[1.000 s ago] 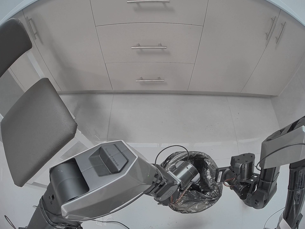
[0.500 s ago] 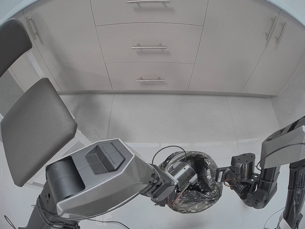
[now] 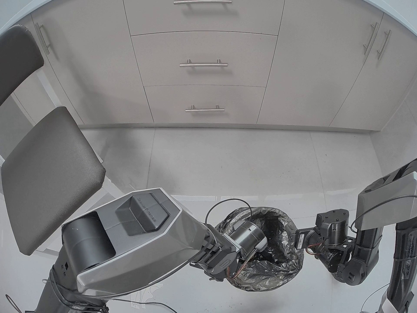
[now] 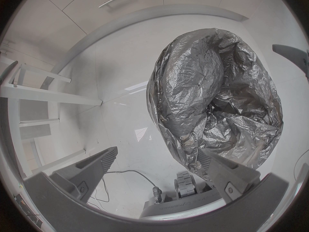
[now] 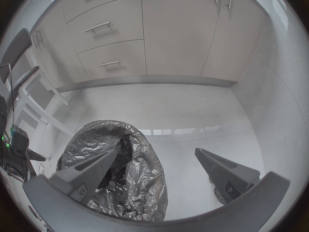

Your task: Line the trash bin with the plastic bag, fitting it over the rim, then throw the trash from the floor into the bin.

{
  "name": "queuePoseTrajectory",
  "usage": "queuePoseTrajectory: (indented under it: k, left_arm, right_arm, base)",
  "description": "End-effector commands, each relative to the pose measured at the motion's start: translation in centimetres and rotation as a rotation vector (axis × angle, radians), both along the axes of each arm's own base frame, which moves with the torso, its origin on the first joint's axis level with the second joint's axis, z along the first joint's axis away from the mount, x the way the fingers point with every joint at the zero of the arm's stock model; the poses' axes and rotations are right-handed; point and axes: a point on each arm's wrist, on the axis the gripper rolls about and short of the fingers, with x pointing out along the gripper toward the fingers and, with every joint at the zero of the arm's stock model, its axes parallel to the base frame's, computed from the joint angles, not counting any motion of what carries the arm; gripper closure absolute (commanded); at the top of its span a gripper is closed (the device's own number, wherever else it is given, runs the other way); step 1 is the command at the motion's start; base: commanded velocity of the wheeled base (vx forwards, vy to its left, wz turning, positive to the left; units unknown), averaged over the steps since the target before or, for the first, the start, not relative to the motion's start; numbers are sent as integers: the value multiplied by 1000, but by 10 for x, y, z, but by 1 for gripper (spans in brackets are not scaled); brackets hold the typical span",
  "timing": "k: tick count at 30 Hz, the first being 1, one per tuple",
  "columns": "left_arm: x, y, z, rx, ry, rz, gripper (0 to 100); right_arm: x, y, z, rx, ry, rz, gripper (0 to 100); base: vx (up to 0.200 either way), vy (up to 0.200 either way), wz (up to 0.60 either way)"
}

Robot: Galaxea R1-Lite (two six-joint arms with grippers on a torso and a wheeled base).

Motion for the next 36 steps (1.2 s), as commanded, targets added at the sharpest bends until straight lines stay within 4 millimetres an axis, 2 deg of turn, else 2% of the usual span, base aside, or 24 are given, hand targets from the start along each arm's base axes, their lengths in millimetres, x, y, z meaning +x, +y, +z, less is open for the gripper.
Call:
queuePoseTrajectory:
  k: [1, 12, 24, 36]
  left_arm:
    - [2, 2, -2, 5, 3, 8, 0]
    - [8, 8, 9, -17, -9, 28, 0]
    - [12, 12, -6, 9, 12, 44, 0]
    - [17, 17, -10, 16, 19, 57, 0]
  right_arm:
    - [1, 1, 1, 7, -14, 2, 0]
    - [2, 2, 0, 6, -13, 4, 0]
    - [2, 2, -3, 3, -6, 5, 0]
    - [4, 4, -6, 2, -6, 7, 0]
  base:
    - [0, 0, 0]
    - [0, 0, 0]
    - [0, 0, 0]
    - [0, 0, 0]
